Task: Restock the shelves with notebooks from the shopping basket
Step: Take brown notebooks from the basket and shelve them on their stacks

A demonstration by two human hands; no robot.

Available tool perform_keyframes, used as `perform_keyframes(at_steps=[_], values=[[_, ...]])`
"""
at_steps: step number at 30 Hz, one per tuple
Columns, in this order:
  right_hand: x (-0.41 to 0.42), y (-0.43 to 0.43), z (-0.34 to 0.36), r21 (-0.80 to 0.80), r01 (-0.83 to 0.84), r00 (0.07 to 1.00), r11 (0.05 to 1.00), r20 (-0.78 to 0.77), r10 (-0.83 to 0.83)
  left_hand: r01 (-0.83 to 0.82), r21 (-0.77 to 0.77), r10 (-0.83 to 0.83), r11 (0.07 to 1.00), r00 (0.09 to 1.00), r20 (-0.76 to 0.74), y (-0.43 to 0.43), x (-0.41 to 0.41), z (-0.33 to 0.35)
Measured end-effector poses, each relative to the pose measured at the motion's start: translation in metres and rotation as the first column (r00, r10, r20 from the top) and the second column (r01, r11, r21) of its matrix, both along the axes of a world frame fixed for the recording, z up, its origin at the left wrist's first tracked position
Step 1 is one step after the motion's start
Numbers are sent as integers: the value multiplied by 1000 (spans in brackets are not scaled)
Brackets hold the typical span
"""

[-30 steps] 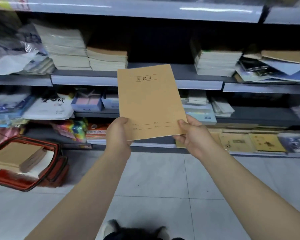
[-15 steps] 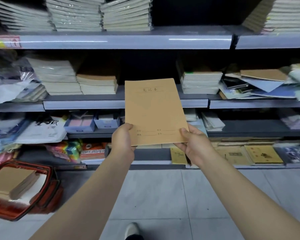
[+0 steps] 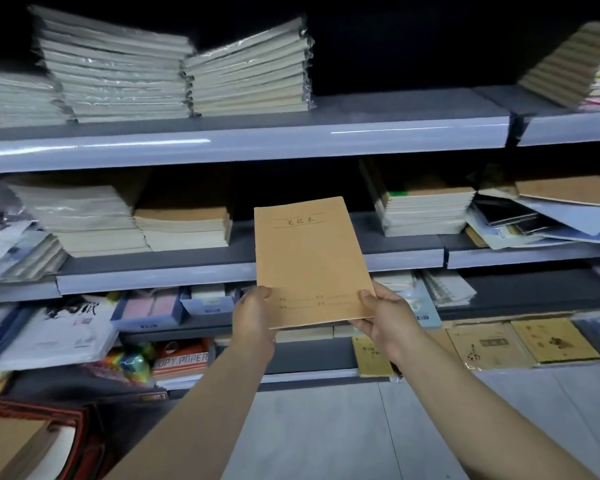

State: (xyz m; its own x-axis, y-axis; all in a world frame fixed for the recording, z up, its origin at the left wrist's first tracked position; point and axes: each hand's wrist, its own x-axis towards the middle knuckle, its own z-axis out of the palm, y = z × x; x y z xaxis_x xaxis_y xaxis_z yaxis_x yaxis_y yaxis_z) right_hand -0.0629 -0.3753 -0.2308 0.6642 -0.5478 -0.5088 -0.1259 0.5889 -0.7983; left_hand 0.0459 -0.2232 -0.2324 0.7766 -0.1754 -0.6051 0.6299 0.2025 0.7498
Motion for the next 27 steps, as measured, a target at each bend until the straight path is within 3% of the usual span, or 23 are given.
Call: perform_keyframes(at_steps=[9,18,23,27], values=[[50,-18,-10,4,62,998,998,-22,-62,39,20,-39,999,999,-24,-21,59,-13],[53,-36,-16,-5,23,995,1000,-99,-23,3,-29,-6,1000,996,-89,-34,45,-22],[66,-43,-23,0,-1,993,1000,-117,1,-23,29,25,999,996,-87,-34,35,-36],[96,-43,-32,17,19,992,1000,-127,-17,-87,-51,81,995,991,-105,-30,58,-38]])
